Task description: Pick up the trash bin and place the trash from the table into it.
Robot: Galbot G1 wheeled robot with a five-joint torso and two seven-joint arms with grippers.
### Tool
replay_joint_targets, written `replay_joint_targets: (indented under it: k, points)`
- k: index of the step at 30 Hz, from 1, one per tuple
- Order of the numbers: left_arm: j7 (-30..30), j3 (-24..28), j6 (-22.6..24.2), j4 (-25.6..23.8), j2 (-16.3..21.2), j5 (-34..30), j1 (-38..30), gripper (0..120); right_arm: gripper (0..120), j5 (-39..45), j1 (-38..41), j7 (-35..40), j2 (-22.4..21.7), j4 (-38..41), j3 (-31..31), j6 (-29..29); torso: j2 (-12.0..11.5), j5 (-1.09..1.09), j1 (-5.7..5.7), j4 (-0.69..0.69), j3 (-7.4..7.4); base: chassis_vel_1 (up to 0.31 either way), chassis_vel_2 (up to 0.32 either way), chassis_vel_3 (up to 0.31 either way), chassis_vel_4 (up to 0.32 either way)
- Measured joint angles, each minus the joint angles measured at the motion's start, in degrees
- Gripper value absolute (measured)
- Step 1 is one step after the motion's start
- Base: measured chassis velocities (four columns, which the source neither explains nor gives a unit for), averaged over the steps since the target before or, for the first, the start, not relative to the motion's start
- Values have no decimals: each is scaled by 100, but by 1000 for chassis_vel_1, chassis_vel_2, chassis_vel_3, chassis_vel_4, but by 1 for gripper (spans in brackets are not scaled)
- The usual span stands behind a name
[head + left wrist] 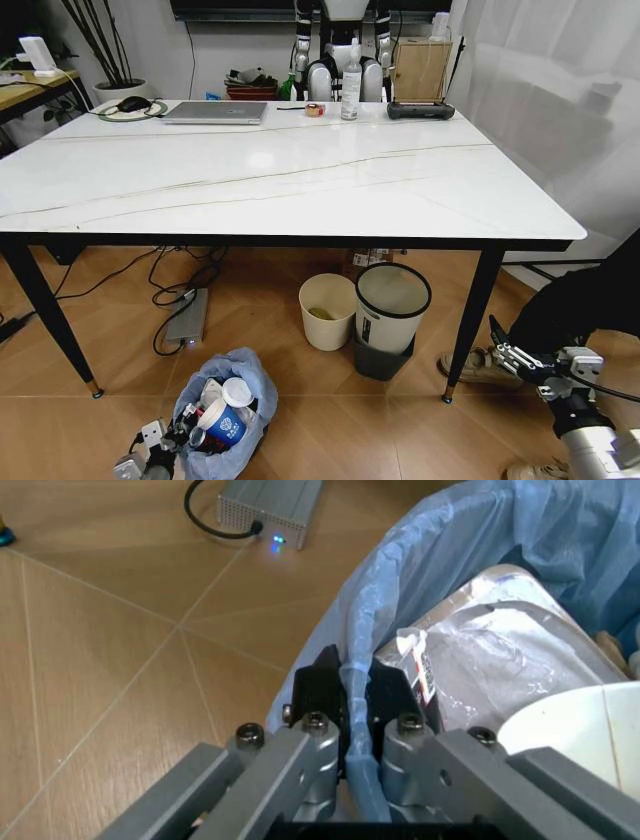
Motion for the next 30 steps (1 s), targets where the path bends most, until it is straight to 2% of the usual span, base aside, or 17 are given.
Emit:
replay_joint_targets:
  k: [10,21,30]
  points:
    - [42,46,58,252,-77,-231,-157,0,100,0,0,0,0,0,0,0,14,0,3,0,10,0,0,0,0]
    - [39,81,100,505,-156,-217,-250,0,100,0,0,0,0,0,0,0,38,4,11,1,24,0,0,0,0]
    - [23,71,134,407,-130,-231,-204,1,100,0,0,0,0,0,0,0,49,-4,17,0,33,0,0,0,0]
